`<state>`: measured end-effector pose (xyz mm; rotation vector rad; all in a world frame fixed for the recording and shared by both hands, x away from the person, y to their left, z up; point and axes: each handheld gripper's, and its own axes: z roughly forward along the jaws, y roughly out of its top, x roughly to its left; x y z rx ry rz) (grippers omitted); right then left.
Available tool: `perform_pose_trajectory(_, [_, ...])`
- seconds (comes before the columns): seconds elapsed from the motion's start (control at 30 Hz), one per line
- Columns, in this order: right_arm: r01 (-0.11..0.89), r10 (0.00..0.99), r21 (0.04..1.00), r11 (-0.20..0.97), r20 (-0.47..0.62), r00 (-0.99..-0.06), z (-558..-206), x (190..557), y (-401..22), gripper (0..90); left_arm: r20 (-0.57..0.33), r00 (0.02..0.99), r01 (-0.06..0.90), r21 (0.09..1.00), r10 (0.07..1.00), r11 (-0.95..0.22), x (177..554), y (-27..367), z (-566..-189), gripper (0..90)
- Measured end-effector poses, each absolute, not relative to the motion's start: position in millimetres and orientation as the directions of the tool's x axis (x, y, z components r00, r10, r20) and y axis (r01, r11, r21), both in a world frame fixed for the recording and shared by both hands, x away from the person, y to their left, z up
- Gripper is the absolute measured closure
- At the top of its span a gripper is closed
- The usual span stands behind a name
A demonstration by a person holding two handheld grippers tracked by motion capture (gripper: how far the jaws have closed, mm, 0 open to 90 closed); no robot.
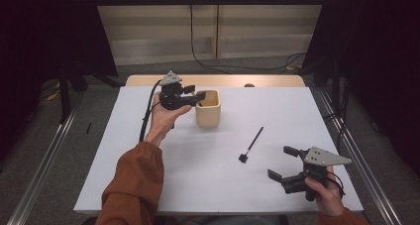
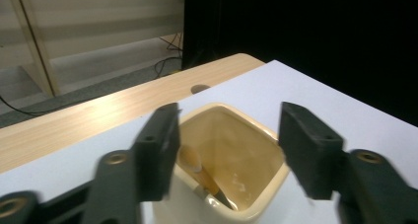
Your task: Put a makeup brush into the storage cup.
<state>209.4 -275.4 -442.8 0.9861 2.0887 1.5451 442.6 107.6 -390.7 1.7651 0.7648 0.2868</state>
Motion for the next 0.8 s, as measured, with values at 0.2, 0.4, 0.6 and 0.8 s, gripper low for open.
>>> perform_pose_trajectory(0.2, [0.320,0.712,0.934,0.158,0.117,-0.693,-442.9,209.8,-275.1,0.0,-0.174,0.735,0.341,0.930,0.655,-0.135,441.4,115.3,-392.8,21.6])
perform_pose_trajectory(0.4, [0.323,0.712,0.933,0.157,0.119,-0.692,-443.1,210.3,-275.4,0.0,-0.169,0.736,0.334,0.933,0.656,-0.134,438.0,118.6,-388.8,6.7])
perform_pose_trajectory(0.6, [0.324,0.713,0.933,0.156,0.121,-0.691,-443.0,210.4,-275.8,0.0,-0.186,0.749,0.333,0.936,0.636,-0.118,431.9,123.3,-388.5,3.4])
perform_pose_trajectory(0.8, [0.325,0.715,0.933,0.157,0.120,-0.689,-443.1,210.6,-275.8,0.0,-0.151,0.756,0.303,0.943,0.637,-0.137,421.8,124.6,-380.7,3.3])
